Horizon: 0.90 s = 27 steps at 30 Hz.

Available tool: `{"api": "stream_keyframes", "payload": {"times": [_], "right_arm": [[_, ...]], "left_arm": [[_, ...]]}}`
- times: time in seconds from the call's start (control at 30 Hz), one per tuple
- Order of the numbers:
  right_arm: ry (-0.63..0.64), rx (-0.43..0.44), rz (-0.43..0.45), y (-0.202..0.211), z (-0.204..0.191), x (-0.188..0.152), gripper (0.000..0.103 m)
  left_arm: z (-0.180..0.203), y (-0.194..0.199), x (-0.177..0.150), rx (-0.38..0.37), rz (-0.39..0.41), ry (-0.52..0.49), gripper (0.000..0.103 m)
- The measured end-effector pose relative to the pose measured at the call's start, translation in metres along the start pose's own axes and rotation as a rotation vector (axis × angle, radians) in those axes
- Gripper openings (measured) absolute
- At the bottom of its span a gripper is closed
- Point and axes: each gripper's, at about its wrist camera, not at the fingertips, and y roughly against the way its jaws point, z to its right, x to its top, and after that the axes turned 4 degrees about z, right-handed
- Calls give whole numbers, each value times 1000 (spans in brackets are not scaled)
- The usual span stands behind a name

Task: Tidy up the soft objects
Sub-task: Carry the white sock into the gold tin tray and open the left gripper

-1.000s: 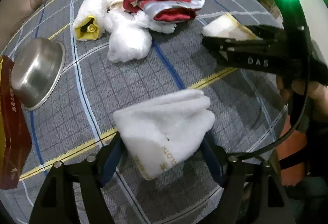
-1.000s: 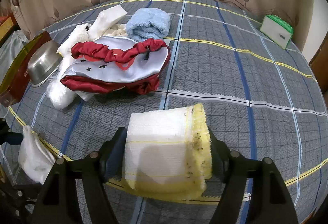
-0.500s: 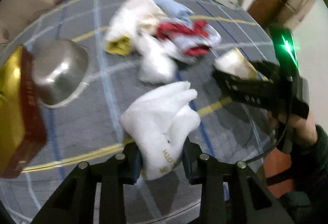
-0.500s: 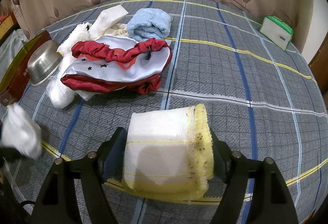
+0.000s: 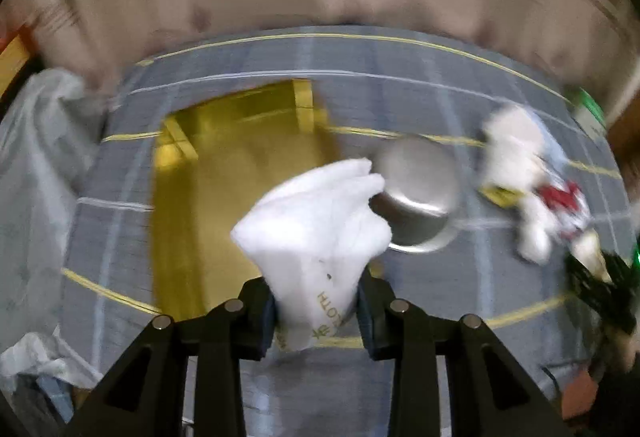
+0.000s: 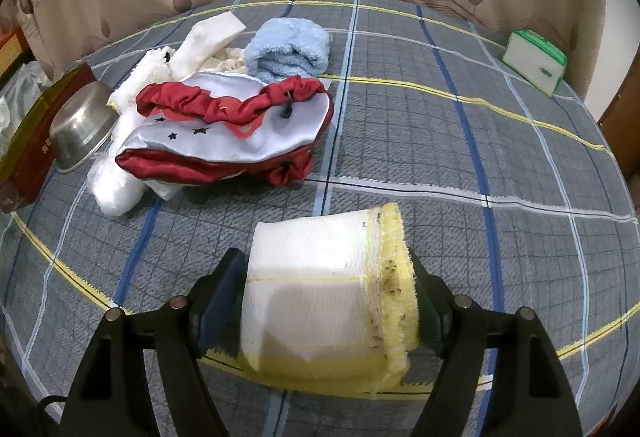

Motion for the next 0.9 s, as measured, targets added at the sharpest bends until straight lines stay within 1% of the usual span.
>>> {"api": "stream_keyframes", "payload": {"times": [0.07, 0.17, 0.23, 0.3, 0.37, 0.4, 0.43, 0.5, 0.53, 0.57, 0.63, 0.67, 0.73, 0.83, 0.9], "right_arm": [[0, -7, 1, 0, 0, 0, 74], [-7, -15, 1, -1, -1, 1, 74], [-16, -19, -2, -1, -1, 1, 73], [-18, -28, -1, 0, -2, 1, 72], [-31, -37, -3, -1, -2, 2, 66], [-34, -39, -3, 0, -2, 2, 65], [-34, -41, -3, 0, -2, 4, 65], [-35, -49, 2, 2, -4, 4, 64], [-35, -53, 1, 1, -4, 5, 64], [-34, -56, 0, 2, -4, 4, 63], [-33, -64, 5, 4, -5, 5, 63], [-29, -77, 9, 7, -5, 5, 63], [-19, -90, 11, 14, -6, 6, 63], [0, -76, 21, 29, -11, 8, 63], [30, -70, 35, 40, -20, 10, 63]], "left_arm": [[-33, -9, 7, 52, -12, 47, 33], [-63, -29, 11, 88, -47, 93, 34], [-71, -42, 11, 75, -70, 93, 34], [-75, -51, 12, 84, -76, 96, 34], [-78, -63, 15, 80, -87, 88, 35], [-76, -68, 16, 83, -91, 87, 36], [-76, -74, 17, 88, -98, 84, 39], [-73, -86, 20, 92, -116, 69, 40], [-74, -91, 20, 108, -120, 73, 40], [-74, -95, 20, 112, -125, 74, 43], [-74, -98, 21, 93, -122, 88, 45], [-75, -99, 21, 89, -121, 96, 51], [-78, -99, 21, 79, -122, 108, 56], [-77, -98, 22, 47, -130, 108, 61], [-78, -97, 23, 44, -116, 110, 64]]}}
